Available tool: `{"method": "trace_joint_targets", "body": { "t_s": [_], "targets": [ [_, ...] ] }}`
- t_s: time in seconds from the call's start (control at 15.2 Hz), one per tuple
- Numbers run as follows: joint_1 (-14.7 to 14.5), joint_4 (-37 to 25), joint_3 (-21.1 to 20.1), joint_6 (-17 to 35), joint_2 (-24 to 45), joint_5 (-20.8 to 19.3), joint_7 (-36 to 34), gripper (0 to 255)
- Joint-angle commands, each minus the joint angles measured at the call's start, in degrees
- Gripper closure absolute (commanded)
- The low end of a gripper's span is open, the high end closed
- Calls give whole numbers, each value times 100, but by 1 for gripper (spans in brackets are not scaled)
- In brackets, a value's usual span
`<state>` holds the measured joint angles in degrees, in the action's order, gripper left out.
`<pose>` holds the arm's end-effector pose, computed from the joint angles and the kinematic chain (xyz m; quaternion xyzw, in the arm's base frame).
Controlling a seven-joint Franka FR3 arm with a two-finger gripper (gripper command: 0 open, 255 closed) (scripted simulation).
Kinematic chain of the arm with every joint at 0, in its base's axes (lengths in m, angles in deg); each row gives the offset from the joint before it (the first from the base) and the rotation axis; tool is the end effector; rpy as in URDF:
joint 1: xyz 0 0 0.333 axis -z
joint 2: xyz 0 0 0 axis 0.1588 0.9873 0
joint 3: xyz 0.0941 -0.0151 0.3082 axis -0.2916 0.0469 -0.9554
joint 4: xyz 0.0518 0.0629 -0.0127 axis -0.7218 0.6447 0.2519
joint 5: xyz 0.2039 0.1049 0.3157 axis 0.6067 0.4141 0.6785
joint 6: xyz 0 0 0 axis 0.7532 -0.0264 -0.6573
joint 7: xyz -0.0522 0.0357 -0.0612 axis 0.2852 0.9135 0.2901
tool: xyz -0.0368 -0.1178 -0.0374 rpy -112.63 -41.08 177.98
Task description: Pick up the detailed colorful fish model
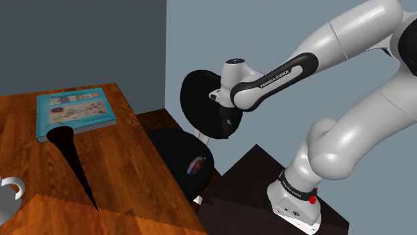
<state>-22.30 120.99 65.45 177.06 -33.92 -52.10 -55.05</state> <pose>0.3663 0.0395 0.2867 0.9121 0.4063 -0.0509 0.0214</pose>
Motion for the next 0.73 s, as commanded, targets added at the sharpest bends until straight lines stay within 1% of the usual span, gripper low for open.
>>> {"method": "trace_joint_targets", "body": {
  "t_s": [0.0, 0.33, 0.66],
  "targets": [
    [-134, 19, 3, 580, 479, 15, 282, 0],
    [-422, -117, -90, 1809, 1679, 133, 978, 0],
    [-565, -412, -355, 2891, 2895, 188, 1612, 0]
  ]
}}
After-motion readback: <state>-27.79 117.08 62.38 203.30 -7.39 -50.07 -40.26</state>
